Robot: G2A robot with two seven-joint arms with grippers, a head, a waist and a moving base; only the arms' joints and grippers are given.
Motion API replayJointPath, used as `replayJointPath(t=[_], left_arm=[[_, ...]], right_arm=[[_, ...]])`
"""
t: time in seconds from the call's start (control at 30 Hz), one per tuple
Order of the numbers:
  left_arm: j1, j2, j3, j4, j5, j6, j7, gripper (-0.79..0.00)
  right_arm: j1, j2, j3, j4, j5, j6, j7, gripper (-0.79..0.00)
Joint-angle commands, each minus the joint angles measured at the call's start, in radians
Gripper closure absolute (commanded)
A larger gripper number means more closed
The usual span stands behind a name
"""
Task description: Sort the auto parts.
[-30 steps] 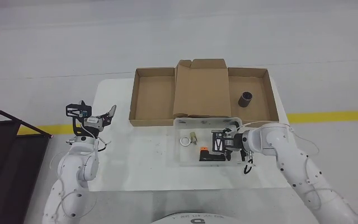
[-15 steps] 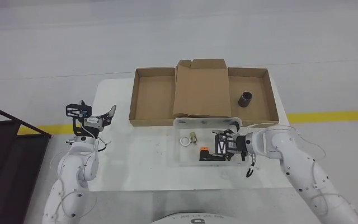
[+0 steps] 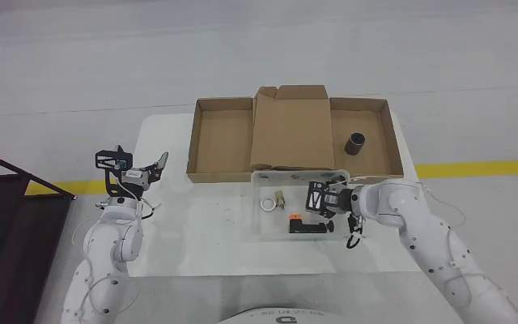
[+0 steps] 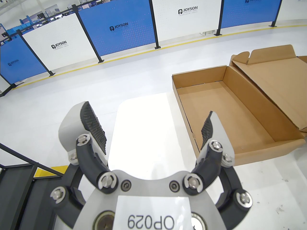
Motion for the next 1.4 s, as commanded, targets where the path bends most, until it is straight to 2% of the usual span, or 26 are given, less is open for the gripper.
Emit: replayJointPath(t=[0.0,0.1,0.17,0.3,0.4,0.7,0.9,1.07,1.23,1.37], left_arm=[[0.000,0.000,0.000,0.000,0.000,0.000,0.000,-0.785],[0.000,0.000,0.000,0.000,0.000,0.000,0.000,-0.785],[0.000,0.000,0.000,0.000,0.000,0.000,0.000,-0.785],[0.000,0.000,0.000,0.000,0.000,0.000,0.000,-0.785],[0.000,0.000,0.000,0.000,0.000,0.000,0.000,-0.785],[0.000,0.000,0.000,0.000,0.000,0.000,0.000,-0.785],[0.000,0.000,0.000,0.000,0.000,0.000,0.000,-0.785],[0.000,0.000,0.000,0.000,0.000,0.000,0.000,-0.785],[0.000,0.000,0.000,0.000,0.000,0.000,0.000,-0.785],[0.000,0.000,0.000,0.000,0.000,0.000,0.000,-0.785]], right_arm=[[-0.004,-0.001,-0.001,-0.006,0.006,0.035,0.001,-0.600],[-0.007,0.004,0.006,-0.008,0.049,-0.058,-0.026,-0.582],[-0.009,0.010,0.018,-0.007,0.063,-0.133,-0.033,-0.600],[-0.017,0.019,0.031,-0.011,0.076,-0.209,-0.035,-0.628],[-0.019,0.024,0.028,-0.011,0.082,-0.213,-0.024,-0.622],[0.004,0.025,-0.016,-0.005,0.078,-0.190,0.075,-0.668],[0.035,0.020,-0.053,0.008,0.083,-0.134,0.136,-0.677],[0.050,0.017,-0.059,0.009,0.113,-0.099,0.132,-0.677],[0.045,0.024,-0.038,0.006,0.163,-0.135,0.113,-0.677],[0.042,0.032,-0.033,0.012,0.202,-0.185,0.145,-0.690]])
